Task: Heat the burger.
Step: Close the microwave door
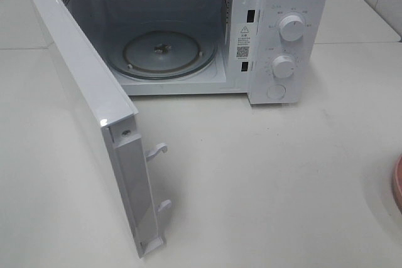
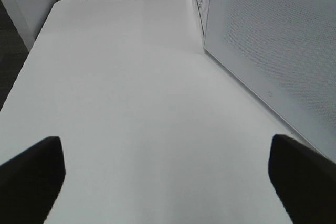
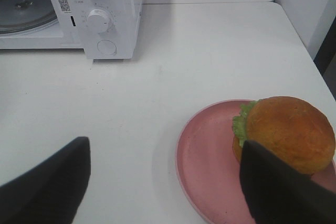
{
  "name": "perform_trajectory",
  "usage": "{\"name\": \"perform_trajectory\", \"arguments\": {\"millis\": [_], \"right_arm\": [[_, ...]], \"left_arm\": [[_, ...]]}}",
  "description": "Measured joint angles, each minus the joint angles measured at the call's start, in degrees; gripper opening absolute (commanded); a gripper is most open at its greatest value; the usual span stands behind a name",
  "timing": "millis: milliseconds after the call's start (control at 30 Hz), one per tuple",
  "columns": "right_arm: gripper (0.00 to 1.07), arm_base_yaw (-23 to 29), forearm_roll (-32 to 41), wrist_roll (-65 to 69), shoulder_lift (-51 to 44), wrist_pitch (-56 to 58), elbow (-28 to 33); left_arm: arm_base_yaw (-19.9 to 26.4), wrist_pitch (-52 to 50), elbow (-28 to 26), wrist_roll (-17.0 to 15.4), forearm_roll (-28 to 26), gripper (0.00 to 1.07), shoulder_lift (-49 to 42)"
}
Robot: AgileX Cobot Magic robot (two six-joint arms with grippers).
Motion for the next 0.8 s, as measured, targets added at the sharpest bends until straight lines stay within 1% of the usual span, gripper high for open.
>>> {"name": "perform_trajectory", "arguments": {"millis": [100,233,267,333,367,400,433,467,500,533,567,600,667,700,733,767,800], "right_arm": [[0.74,0.00,0.00,0.00,0.00,0.00,0.00],[0.74,0.00,0.00,0.00,0.00,0.00,0.00],[0.74,0.00,0.00,0.00,0.00,0.00,0.00],[0.74,0.00,0.00,0.00,0.00,0.00,0.00],[0.74,0.00,0.00,0.00,0.00,0.00,0.00],[0.74,0.00,0.00,0.00,0.00,0.00,0.00],[0.74,0.00,0.00,0.00,0.00,0.00,0.00],[0.74,0.00,0.00,0.00,0.00,0.00,0.00],[0.74,0.00,0.00,0.00,0.00,0.00,0.00],[0.74,0.00,0.00,0.00,0.00,0.00,0.00],[0.74,0.00,0.00,0.00,0.00,0.00,0.00],[0.74,0.00,0.00,0.00,0.00,0.00,0.00],[0.73,0.00,0.00,0.00,0.00,0.00,0.00],[0.73,0.00,0.00,0.00,0.00,0.00,0.00],[0.73,0.00,0.00,0.00,0.00,0.00,0.00],[0.73,0.00,0.00,0.00,0.00,0.00,0.00],[0.73,0.00,0.00,0.00,0.00,0.00,0.00]], "left_arm": [[0.00,-0.23,-0.29,0.00,0.00,0.98,0.00],[0.00,-3.15,-0.97,0.00,0.80,0.98,1.03],[0.00,-6.13,-1.15,0.00,0.97,0.97,2.64],[0.00,-7.51,-1.15,0.00,1.03,0.95,3.38],[0.00,-11.12,-1.26,0.00,1.03,0.90,5.73],[0.00,-12.55,-1.26,0.00,1.03,0.86,6.76],[0.00,-12.55,-1.26,0.00,1.03,0.86,6.76],[0.00,-16.04,-1.26,0.00,1.03,0.76,9.40],[0.00,-19.54,-1.32,0.00,1.03,0.64,12.49],[0.00,-19.54,-1.32,0.00,1.03,0.64,12.49],[0.00,-20.86,-1.32,0.00,1.03,0.58,14.09],[0.00,-20.86,-1.32,0.00,1.03,0.58,14.09],[0.00,-26.07,-1.32,0.00,1.03,0.33,20.11],[0.00,-26.07,-1.32,0.00,1.03,0.33,20.11],[0.00,-27.33,-1.32,0.00,1.03,0.26,21.37],[0.00,-27.33,-1.32,0.00,1.03,0.26,21.37],[0.00,-29.85,-1.32,0.00,0.97,0.12,24.58]]}}
